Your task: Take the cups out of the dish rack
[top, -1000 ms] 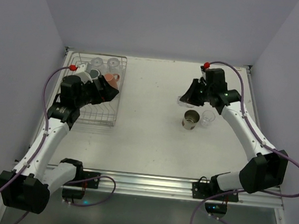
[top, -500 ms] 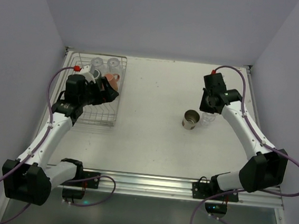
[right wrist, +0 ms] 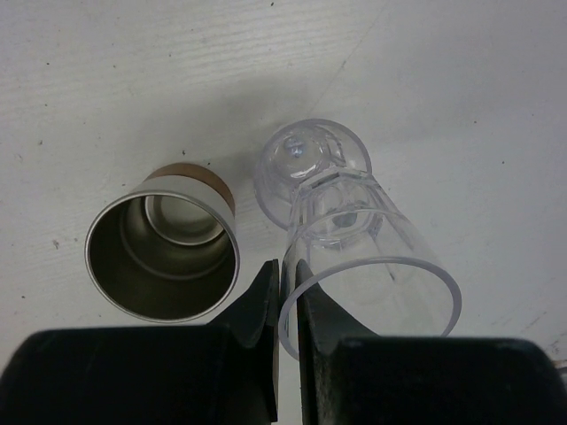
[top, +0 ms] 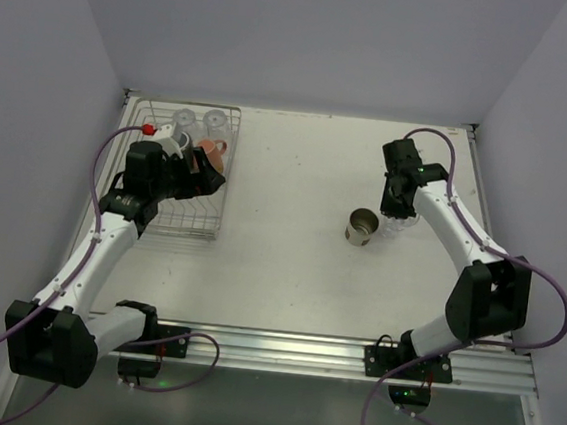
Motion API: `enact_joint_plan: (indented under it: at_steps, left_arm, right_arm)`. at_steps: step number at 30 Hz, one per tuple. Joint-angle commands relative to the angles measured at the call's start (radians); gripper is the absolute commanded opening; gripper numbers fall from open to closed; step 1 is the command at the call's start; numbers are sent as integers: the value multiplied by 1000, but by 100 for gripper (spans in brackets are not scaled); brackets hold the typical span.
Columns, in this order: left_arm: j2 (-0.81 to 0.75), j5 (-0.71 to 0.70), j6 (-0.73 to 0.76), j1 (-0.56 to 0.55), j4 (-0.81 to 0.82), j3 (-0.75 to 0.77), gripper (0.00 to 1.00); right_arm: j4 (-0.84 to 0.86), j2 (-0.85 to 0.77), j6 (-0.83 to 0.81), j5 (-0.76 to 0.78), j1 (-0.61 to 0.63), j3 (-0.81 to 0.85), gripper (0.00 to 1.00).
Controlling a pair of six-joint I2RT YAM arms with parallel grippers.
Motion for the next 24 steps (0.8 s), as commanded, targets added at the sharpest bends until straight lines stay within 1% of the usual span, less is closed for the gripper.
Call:
enact_joint_plan:
  at_steps: [1,17,24]
  left_arm:
    - [4,4,38,-2,34,19,100]
    - [30,7,47,-2,47,3,100]
    - [55,-42,68,-2,8,38,100]
  right_arm:
    - [28,14,-24,9,-13,55,0]
    - [64,65,-39,-60,-17,58,0]
    - [77,82,-36,-63,-17,45,0]
